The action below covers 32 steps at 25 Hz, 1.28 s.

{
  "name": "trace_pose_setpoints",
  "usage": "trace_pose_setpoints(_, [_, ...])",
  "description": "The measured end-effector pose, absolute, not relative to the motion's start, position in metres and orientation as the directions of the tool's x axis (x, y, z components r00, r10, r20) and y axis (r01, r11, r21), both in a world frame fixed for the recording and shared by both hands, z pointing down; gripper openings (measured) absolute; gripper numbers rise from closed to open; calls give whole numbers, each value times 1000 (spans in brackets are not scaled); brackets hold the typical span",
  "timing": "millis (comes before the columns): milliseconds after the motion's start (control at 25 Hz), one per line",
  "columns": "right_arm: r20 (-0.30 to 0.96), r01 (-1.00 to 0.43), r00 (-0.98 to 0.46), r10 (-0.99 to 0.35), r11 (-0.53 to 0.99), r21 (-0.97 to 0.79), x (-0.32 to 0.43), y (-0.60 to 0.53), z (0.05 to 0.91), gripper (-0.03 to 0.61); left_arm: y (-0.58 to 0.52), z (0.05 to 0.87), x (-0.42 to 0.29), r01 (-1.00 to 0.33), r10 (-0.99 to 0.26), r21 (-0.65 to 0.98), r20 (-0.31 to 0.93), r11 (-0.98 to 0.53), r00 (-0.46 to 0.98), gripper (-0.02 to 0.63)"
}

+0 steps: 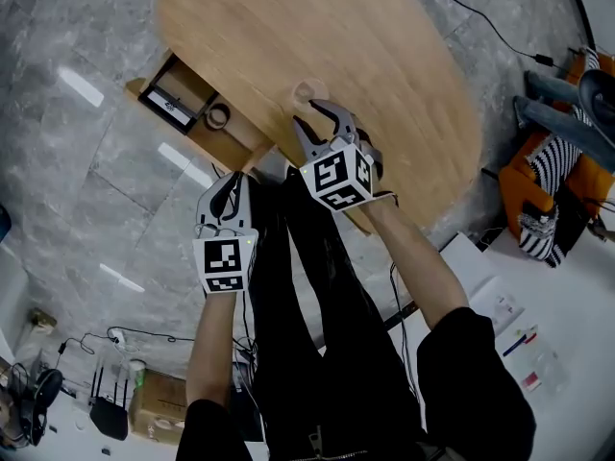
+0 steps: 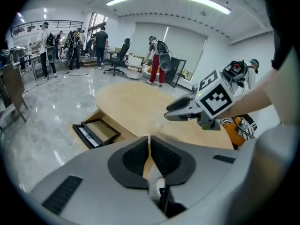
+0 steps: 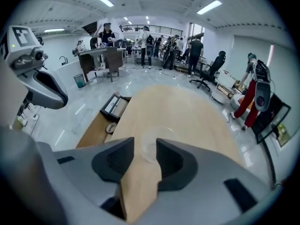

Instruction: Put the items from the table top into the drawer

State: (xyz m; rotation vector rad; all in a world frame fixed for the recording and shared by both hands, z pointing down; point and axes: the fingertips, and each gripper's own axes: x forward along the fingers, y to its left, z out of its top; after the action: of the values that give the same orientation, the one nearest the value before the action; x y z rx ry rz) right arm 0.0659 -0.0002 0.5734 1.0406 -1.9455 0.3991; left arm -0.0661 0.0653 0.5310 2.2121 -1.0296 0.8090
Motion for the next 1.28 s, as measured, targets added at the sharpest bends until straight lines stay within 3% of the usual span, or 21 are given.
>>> trace_pose_setpoints(160, [837,-771,-255,-485,624,127,66,-2,582,122,66,532,-70,-813,-472,235,715,-532,515,26])
trace_pose_setpoints(280, [841,-762,-231,-489,628,156,67,-1,580,25,66,532,-75,-820,-478,235,716,-522,509,26])
trace_pose_setpoints(1280, [809,-610,-388,-440,781,132,-46,8,564,20,74,534,-140,-889,-539,231,725,-396,429,26])
